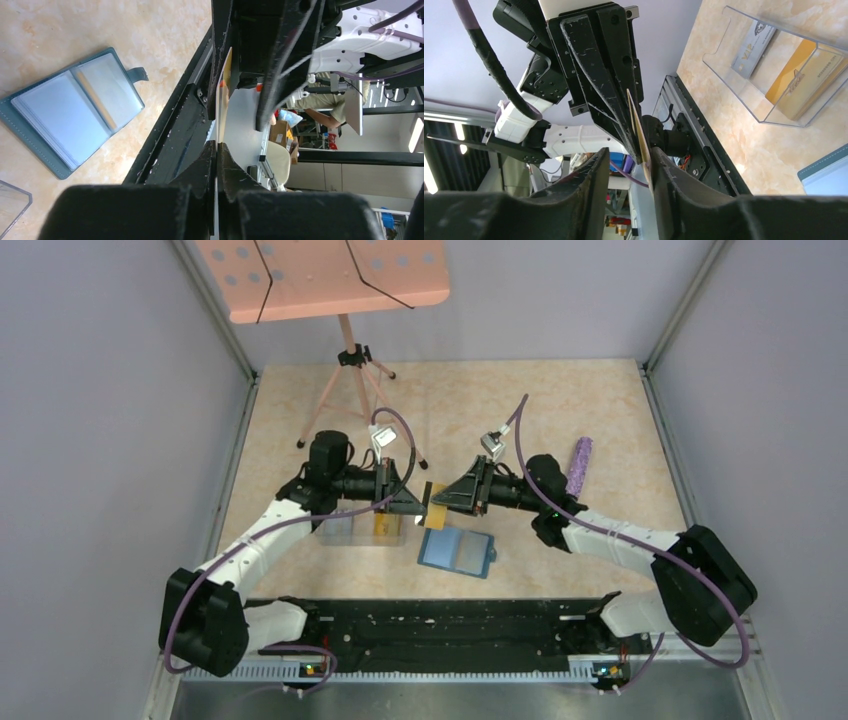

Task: Put the credit cards into the card holder
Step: Insert the credit card into the card holder.

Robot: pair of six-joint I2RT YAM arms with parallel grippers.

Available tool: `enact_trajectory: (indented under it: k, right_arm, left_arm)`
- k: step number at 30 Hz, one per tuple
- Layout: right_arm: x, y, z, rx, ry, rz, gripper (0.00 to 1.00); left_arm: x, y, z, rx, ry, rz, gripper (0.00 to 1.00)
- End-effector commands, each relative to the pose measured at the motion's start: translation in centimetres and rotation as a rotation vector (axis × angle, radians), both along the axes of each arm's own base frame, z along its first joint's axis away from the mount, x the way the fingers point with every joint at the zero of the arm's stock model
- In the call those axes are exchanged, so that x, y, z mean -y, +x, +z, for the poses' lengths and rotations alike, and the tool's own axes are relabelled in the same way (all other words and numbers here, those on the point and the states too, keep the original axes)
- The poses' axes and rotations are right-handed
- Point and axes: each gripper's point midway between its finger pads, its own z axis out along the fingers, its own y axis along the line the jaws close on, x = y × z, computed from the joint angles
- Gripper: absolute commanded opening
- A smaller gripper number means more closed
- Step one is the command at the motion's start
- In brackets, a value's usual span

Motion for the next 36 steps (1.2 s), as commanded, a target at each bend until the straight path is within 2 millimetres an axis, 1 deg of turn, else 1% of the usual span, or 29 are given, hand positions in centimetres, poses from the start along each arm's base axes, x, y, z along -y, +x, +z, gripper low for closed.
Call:
enact_trajectory:
  k: [1, 3, 6, 7, 9, 10, 12, 14, 17, 20, 21, 22, 23, 24, 25, 26, 29, 31, 34, 36]
  right_arm:
    - [0.0, -1.1, 2.2, 0.066, 0.068, 0.03, 0.31]
    - [0.0, -1.2, 2.2, 0.063, 0.074, 0.039, 0.26]
    - [0.0, -1.4, 2.0, 0.059, 0.072, 0.039, 0.26]
    - [0.1, -1.4, 2.0, 0.058, 0.072, 0.037, 0.28]
    - [0.1, -1.5, 1.9, 0.055, 0.069, 0.038, 0.37]
    - [0.1, -1.5, 1.9, 0.056, 0.068, 0.038, 0.41]
    - [0.3, -1.5, 1.9, 0.055, 0.069, 0.034, 0.44]
    - [0.3, -1.6, 1.9, 0.058, 0.07, 0.033, 0.43]
    - [0.4, -1.7, 1.9, 0.057, 0.07, 0.032, 0.36]
    - [0.5, -1.7, 2.0, 0.061, 0.074, 0.032, 0.25]
    - [0.4, -1.7, 2.0, 0.062, 0.073, 0.034, 0.18]
    - [0.5, -1.7, 2.1, 0.064, 0.076, 0.032, 0.05]
    - [0.5, -1.7, 2.2, 0.068, 0.078, 0.032, 0.0]
    - [0.5, -1.6, 2.2, 0.071, 0.077, 0.028, 0.0]
    - [0.5, -1.6, 2.2, 0.075, 0.074, 0.027, 0.0]
    - [0.5, -1.5, 2.1, 0.075, 0.065, 0.022, 0.0]
    - [0.6, -1.1, 0.7, 0.048, 0.0, -0.006, 0.0]
    - [0.9, -0.8, -0.8, 0.015, -0.069, -0.031, 0.0]
    - [1.8, -0.4, -3.5, -0.031, -0.194, -0.086, 0.0]
    - [2.8, -0.2, -5.6, -0.076, -0.293, -0.133, 0.0]
  left_arm:
    - [0.1, 0.4, 0.8, 0.058, -0.023, 0.016, 0.0]
    - [0.1, 0.6, 0.9, 0.063, -0.025, 0.023, 0.0]
    - [0.1, 0.7, 1.2, 0.072, -0.03, 0.034, 0.0]
    - [0.1, 0.7, 1.3, 0.075, -0.033, 0.035, 0.0]
    - [0.2, 0.8, 1.3, 0.074, -0.035, 0.037, 0.0]
    - [0.2, 0.8, 1.4, 0.078, -0.036, 0.037, 0.0]
    - [0.2, 0.8, 1.4, 0.08, -0.037, 0.038, 0.0]
    - [0.1, 0.8, 1.4, 0.08, -0.036, 0.041, 0.0]
    - [0.1, 0.8, 1.4, 0.083, -0.034, 0.048, 0.0]
    - [0.1, 0.8, 1.2, 0.077, -0.033, 0.044, 0.0]
    - [0.1, 0.8, 1.2, 0.075, -0.034, 0.043, 0.0]
    - [0.2, 0.7, 1.1, 0.072, -0.034, 0.037, 0.0]
    - [0.2, 0.8, 1.1, 0.07, -0.033, 0.035, 0.0]
    - [0.1, 0.7, 1.0, 0.068, -0.032, 0.033, 0.0]
    - [0.1, 0.7, 0.9, 0.067, -0.031, 0.031, 0.03]
    - [0.1, 0.7, 0.8, 0.069, -0.027, 0.033, 0.08]
    - [-0.1, 0.8, -0.1, 0.066, 0.01, 0.049, 0.32]
    - [-0.4, 1.1, -1.5, 0.04, 0.065, 0.073, 0.42]
    - [-1.2, 1.6, -4.8, -0.037, 0.194, 0.116, 0.45]
    - [-2.2, 2.2, -7.6, -0.084, 0.324, 0.162, 0.45]
